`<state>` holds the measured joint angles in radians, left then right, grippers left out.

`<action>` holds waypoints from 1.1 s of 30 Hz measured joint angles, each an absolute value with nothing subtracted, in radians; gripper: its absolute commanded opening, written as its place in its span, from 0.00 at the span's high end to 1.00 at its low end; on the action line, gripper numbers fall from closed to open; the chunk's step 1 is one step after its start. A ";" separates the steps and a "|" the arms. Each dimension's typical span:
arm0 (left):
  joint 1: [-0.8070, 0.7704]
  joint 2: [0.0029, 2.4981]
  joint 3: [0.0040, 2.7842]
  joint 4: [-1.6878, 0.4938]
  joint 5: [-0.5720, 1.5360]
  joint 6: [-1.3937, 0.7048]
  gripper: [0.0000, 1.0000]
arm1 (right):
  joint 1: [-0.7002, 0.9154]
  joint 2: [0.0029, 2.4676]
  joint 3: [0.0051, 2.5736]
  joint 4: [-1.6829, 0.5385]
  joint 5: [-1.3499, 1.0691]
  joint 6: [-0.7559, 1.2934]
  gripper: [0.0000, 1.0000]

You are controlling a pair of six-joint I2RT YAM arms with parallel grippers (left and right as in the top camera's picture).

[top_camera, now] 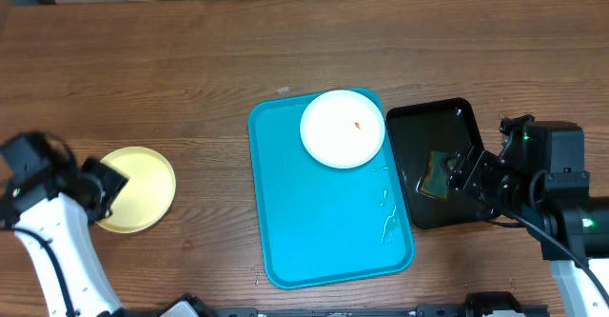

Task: Clean dirty plates on tray and stack at the side
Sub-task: 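Move left gripper to the rim of the remaining white plate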

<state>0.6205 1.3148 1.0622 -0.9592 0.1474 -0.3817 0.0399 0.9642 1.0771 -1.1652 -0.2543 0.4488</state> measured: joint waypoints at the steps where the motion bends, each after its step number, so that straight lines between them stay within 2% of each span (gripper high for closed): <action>1: 0.577 1.315 1.087 -0.958 0.164 -0.363 0.48 | 0.040 0.964 1.077 -1.165 -0.255 0.448 0.33; 6: 0.278 1.318 1.113 -0.904 0.212 -0.261 0.40 | 0.040 0.968 1.077 -1.165 -0.247 0.436 0.33; 7: 0.202 1.322 1.113 -0.878 0.213 -0.236 0.33 | 0.040 0.972 1.077 -1.165 -0.244 0.429 0.33; 10: -0.033 1.357 1.114 -0.783 0.184 -0.178 0.26 | 0.040 0.984 1.077 -1.169 -0.240 0.417 0.34; 12: -0.171 1.409 1.115 -0.706 0.146 -0.152 0.27 | 0.040 0.994 1.077 -1.172 -0.237 0.413 0.33; 14: -0.292 1.493 1.116 -0.619 0.115 -0.139 0.37 | 0.040 1.004 1.077 -1.176 -0.236 0.409 0.33; 16: -0.355 1.574 1.115 -0.546 0.101 -0.140 0.34 | 0.040 1.012 1.077 -1.180 -0.235 0.407 0.33; 20: -0.420 1.726 1.116 -0.472 0.098 -0.226 0.36 | 0.040 1.026 1.077 -1.180 -0.233 0.406 0.34; 25: -0.444 1.872 1.115 -0.407 0.148 -0.391 0.50 | 0.040 1.036 1.077 -1.180 -0.232 0.406 0.34; 27: -0.444 1.888 1.117 -0.399 0.161 -0.450 0.62 | 0.040 1.037 1.077 -1.180 -0.232 0.406 0.33; 29: -0.443 1.890 1.119 -0.400 0.175 -0.494 0.84 | 0.040 1.037 1.077 -1.181 -0.231 0.406 0.34; 31: -0.443 1.897 1.119 -0.406 0.184 -0.524 0.94 | 0.040 1.037 1.077 -1.183 -0.232 0.406 0.34; 33: -0.443 1.899 1.121 -0.436 0.189 -0.550 0.96 | 0.040 1.037 1.077 -1.185 -0.232 0.406 0.33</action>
<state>-0.4435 1.8988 1.1206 -0.4362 0.1886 -0.5495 0.0399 1.0370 1.0771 -1.1854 -0.2317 0.4065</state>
